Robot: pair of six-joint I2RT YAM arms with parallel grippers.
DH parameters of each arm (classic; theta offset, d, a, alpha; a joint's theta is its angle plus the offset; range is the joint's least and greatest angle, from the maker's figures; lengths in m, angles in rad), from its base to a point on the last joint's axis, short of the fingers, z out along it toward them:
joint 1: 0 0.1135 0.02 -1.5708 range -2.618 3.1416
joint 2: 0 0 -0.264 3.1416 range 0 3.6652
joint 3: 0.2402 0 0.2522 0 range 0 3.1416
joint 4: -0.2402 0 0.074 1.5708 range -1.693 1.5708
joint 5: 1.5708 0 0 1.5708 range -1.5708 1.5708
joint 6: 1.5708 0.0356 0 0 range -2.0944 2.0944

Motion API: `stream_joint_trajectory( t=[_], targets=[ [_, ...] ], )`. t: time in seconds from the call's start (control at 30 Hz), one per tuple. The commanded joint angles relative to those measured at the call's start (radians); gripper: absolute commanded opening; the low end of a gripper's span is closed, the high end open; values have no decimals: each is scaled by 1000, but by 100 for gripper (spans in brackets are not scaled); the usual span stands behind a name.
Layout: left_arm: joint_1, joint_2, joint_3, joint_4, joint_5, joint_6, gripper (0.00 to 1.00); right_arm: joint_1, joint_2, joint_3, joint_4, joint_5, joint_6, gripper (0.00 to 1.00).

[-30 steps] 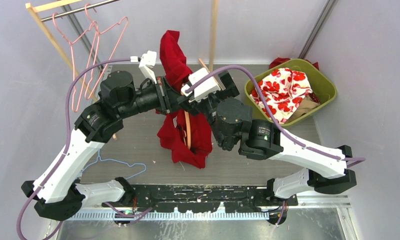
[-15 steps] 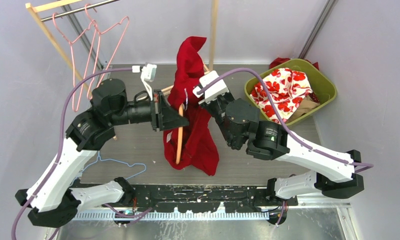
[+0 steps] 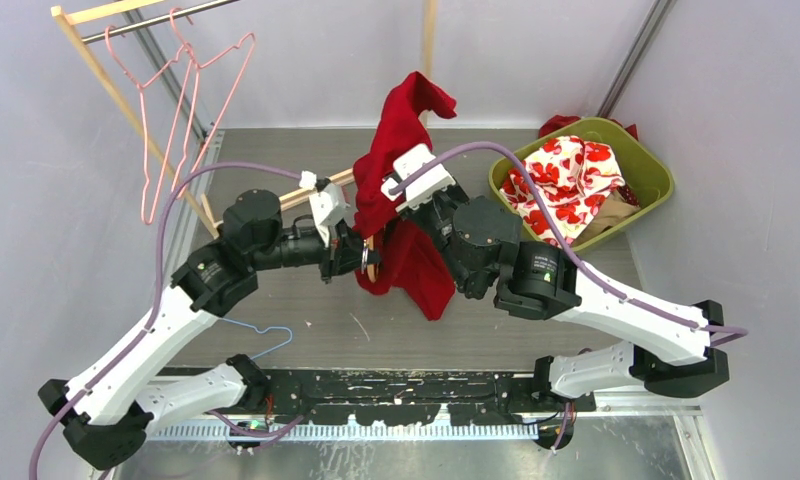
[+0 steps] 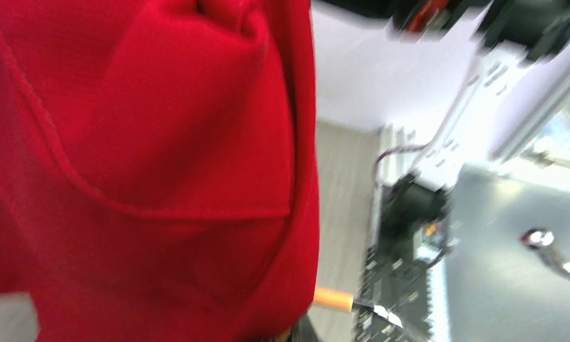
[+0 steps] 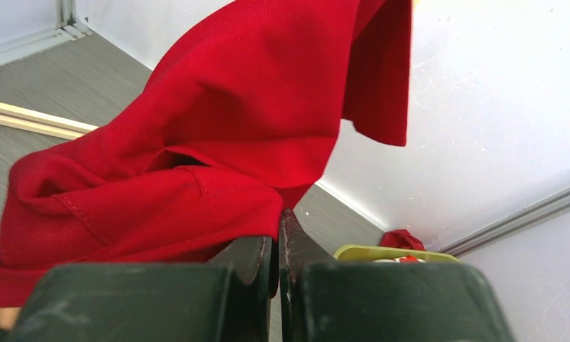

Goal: Remove the skirt from the hanger

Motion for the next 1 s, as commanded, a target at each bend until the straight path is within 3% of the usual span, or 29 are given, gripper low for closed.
stream_joint_trajectory(
  t=[0.0,0.2,0.37,0.67,0.83,0.97],
  targets=[
    [-4,5,-105,315,-179,254,0,-18,-17,77,137,46,-62,5],
    [-8,85,-49,484,-342,358,0,-31,-20,54,153,39,-67,5],
    [-14,134,-31,763,-462,414,0,-62,-22,27,142,17,-18,5],
    [-13,374,42,1104,-527,468,0,-90,14,58,112,-17,-8,5],
    [-14,431,49,1263,-586,525,0,-100,0,42,94,-12,2,5],
    [-14,425,111,1260,-526,558,0,-117,-12,34,82,-14,3,5]
  ],
)
